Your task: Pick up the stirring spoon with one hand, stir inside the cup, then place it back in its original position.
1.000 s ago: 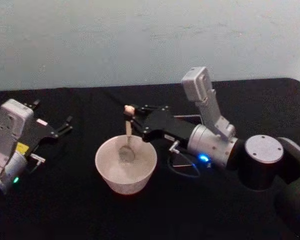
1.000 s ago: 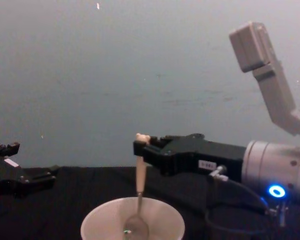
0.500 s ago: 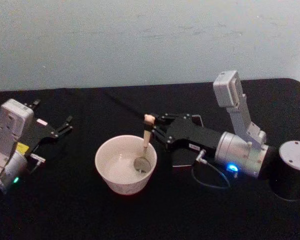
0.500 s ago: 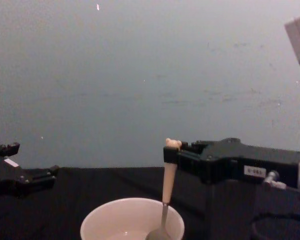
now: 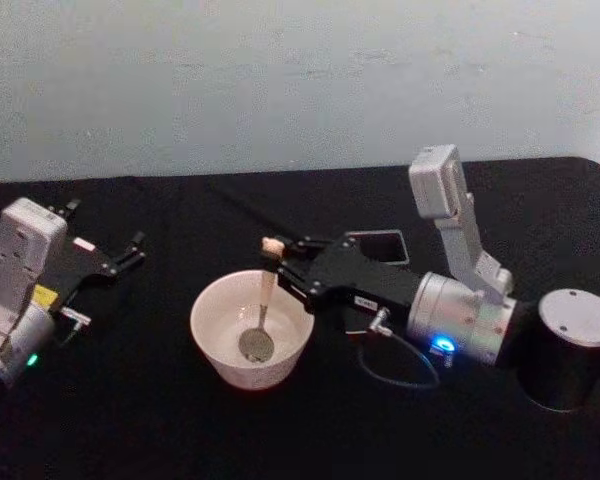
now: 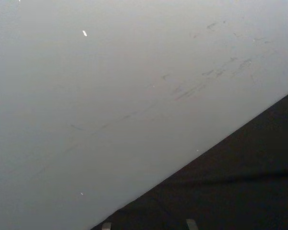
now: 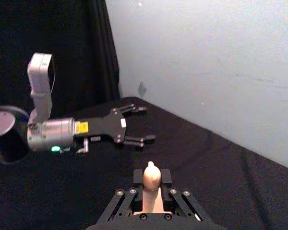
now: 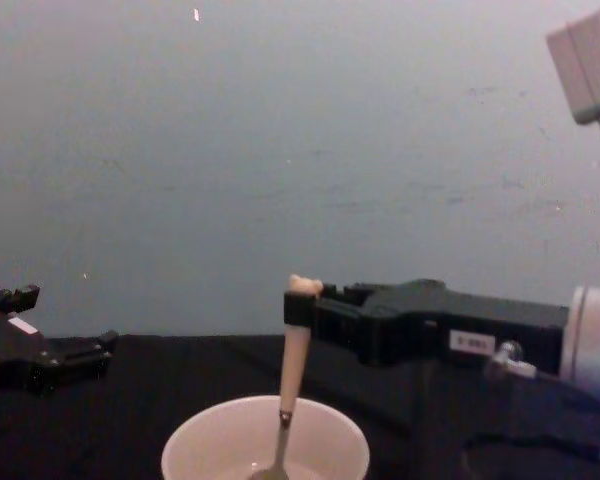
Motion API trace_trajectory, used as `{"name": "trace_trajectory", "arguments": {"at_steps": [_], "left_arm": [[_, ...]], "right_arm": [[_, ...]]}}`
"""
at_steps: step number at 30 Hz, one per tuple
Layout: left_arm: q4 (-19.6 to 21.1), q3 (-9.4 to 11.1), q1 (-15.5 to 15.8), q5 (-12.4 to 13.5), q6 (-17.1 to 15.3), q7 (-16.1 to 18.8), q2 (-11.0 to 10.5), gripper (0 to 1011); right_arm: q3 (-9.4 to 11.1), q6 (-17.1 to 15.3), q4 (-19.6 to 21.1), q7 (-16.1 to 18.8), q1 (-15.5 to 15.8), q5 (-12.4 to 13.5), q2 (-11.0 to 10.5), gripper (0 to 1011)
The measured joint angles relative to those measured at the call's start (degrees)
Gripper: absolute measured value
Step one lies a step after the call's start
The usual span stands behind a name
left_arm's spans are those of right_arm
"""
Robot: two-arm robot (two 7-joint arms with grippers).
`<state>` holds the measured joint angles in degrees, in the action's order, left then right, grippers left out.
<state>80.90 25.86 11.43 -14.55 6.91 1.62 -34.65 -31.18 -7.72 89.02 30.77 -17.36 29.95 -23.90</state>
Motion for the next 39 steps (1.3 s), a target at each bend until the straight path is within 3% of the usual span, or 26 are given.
{"name": "trace_trajectory", "arguments": {"at_steps": [7,16,26,39], "left_arm": [[0.0,0.0,0.0,0.0,0.0,0.0,0.0,1002],[0.0,0.0,0.0,0.0,0.0,0.0,0.0,1001],[0.0,0.0,0.0,0.0,0.0,0.0,0.0,1001],[0.0,0.0,0.0,0.0,0.0,0.0,0.0,1001]], "right_arm": [[0.2,-0.4,-1.02,-1.82,-1.58,1.33,1.5,213],[1.91,-1.1,0.22,-2.85,-1.76,3.59,0.58,214],[6.58,-2.9,3.76,-6.3,-0.08,9.72,-1.28,214],[13.16,-4.52,5.3,-9.33,0.79,17.93,-3.98,214]]}}
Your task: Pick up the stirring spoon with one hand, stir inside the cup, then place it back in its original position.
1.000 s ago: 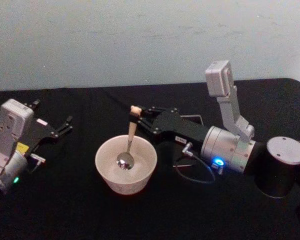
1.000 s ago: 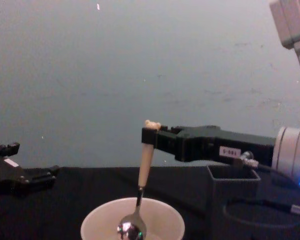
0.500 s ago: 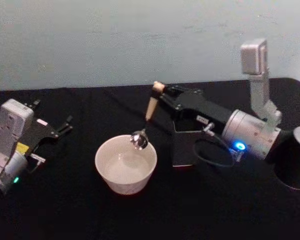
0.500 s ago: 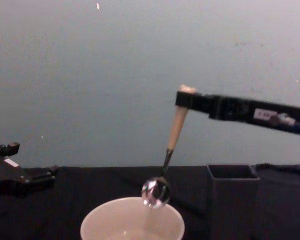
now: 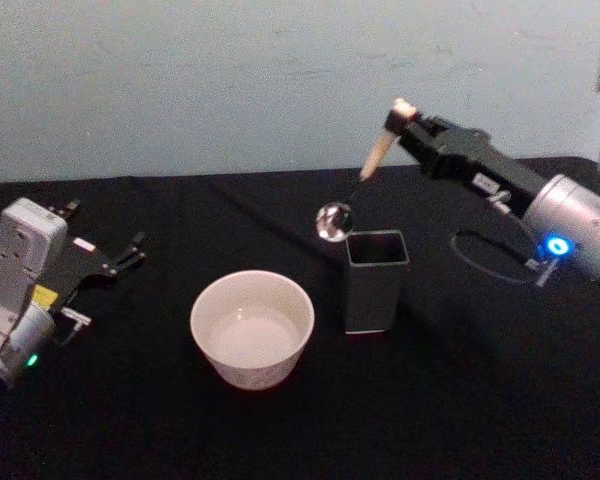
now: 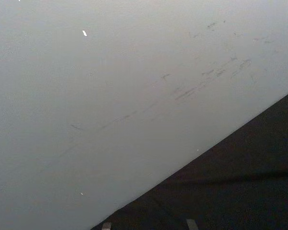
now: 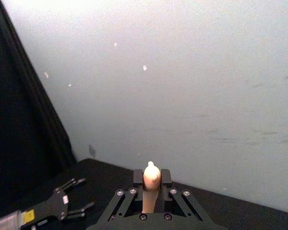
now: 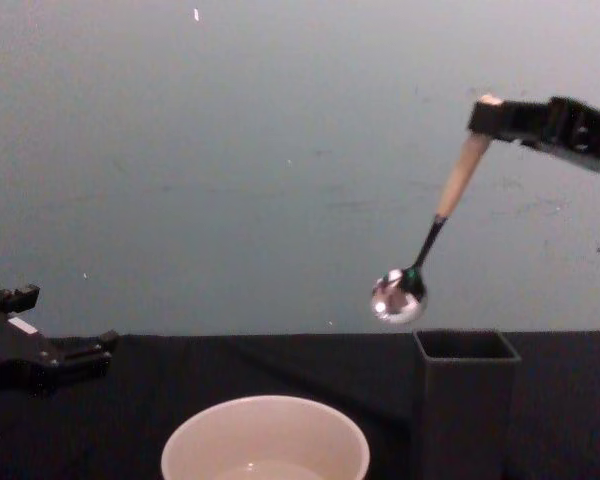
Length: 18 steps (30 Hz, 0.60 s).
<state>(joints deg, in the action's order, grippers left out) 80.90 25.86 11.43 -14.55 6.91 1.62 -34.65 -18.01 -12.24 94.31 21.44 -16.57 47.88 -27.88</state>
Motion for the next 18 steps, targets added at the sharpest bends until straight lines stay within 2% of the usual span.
{"name": "trace_trajectory", "arguments": {"at_steps": [5,8,12,18], "left_arm": [[0.0,0.0,0.0,0.0,0.0,0.0,0.0,1001],[0.0,0.0,0.0,0.0,0.0,0.0,0.0,1001],[0.0,0.0,0.0,0.0,0.0,0.0,0.0,1001],[0.0,0.0,0.0,0.0,0.0,0.0,0.0,1002]], "right_arm": [[1.65,0.55,0.47,-0.6,0.73,1.73,-2.08,213],[1.84,1.01,0.59,-0.65,1.13,1.91,-2.91,214],[1.39,1.96,0.57,-0.71,1.73,1.8,-4.22,214],[0.31,3.09,0.28,-1.08,2.12,0.63,-5.05,214]]}}
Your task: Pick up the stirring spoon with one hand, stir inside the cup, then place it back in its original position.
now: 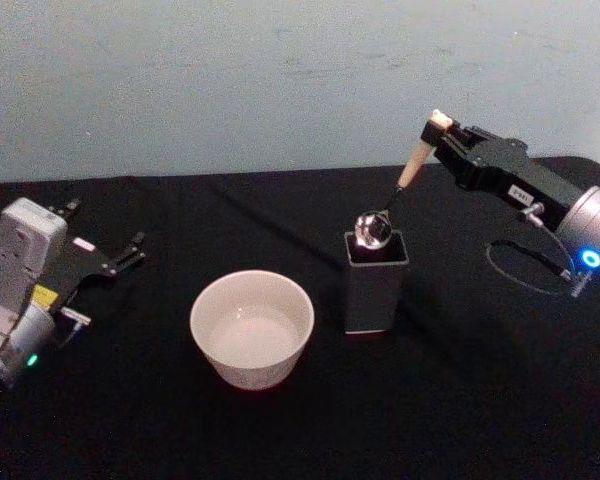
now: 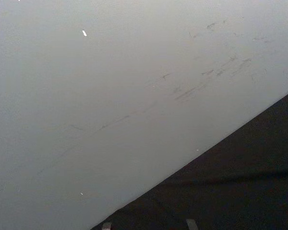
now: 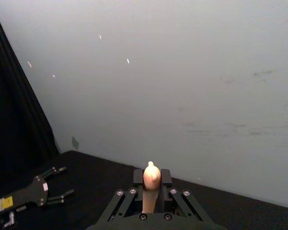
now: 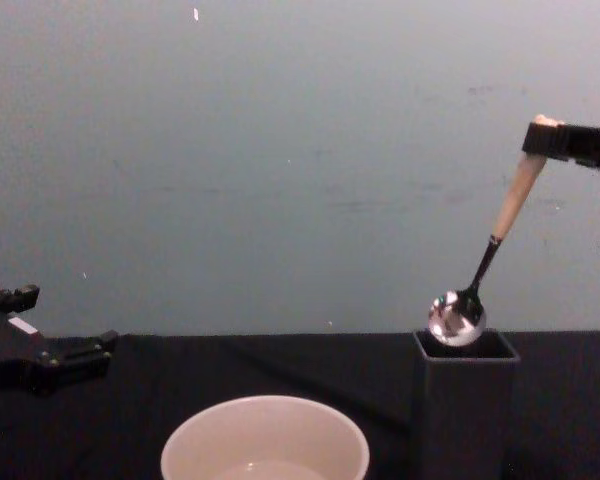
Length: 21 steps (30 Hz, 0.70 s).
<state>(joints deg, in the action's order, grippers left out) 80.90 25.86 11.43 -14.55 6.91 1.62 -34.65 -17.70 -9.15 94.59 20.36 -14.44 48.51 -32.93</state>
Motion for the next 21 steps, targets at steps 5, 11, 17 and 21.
{"name": "trace_trajectory", "arguments": {"at_steps": [5,11,17,21], "left_arm": [[0.0,0.0,0.0,0.0,0.0,0.0,0.0,1002],[0.0,0.0,0.0,0.0,0.0,0.0,0.0,1001],[0.0,0.0,0.0,0.0,0.0,0.0,0.0,1001],[0.0,0.0,0.0,0.0,0.0,0.0,0.0,1001]], "right_arm": [[-0.88,0.31,-0.45,-0.08,0.28,-0.93,-0.52,213],[-1.79,0.28,-1.16,-0.11,0.48,-2.13,-0.77,213],[-2.98,-0.04,-2.21,-0.02,0.57,-3.6,-0.66,214],[-3.89,-0.28,-3.33,0.11,0.45,-4.97,-0.29,214]]}}
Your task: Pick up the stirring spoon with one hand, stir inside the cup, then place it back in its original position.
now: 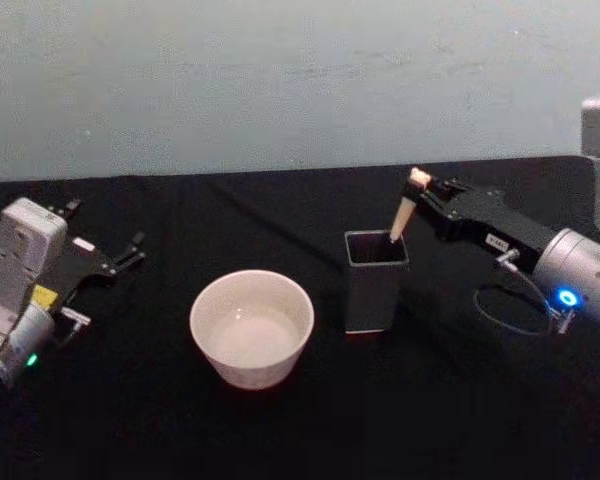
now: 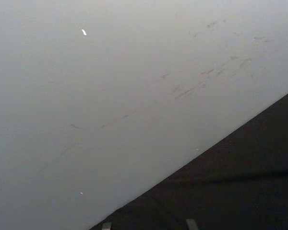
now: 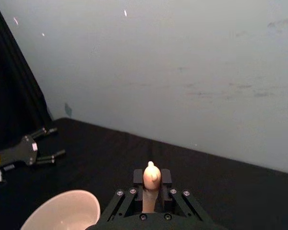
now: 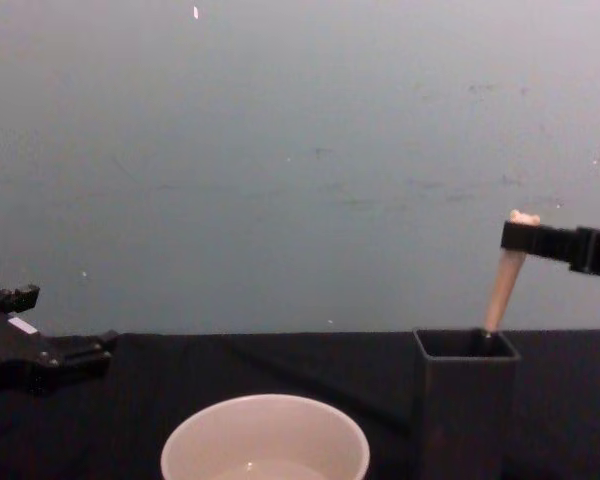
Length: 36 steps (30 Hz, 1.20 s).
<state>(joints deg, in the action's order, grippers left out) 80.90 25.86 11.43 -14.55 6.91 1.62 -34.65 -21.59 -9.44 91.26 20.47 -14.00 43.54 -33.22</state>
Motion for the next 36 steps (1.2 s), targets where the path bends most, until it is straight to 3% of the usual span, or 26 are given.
{"name": "trace_trajectory", "arguments": {"at_steps": [22,36], "left_arm": [[0.0,0.0,0.0,0.0,0.0,0.0,0.0,1001],[0.0,0.0,0.0,0.0,0.0,0.0,0.0,1001]], "right_arm": [[-2.39,-0.85,-5.18,0.89,-1.14,-6.12,2.58,213],[-1.97,-1.1,-5.61,1.23,-1.02,-6.7,2.99,214]]}}
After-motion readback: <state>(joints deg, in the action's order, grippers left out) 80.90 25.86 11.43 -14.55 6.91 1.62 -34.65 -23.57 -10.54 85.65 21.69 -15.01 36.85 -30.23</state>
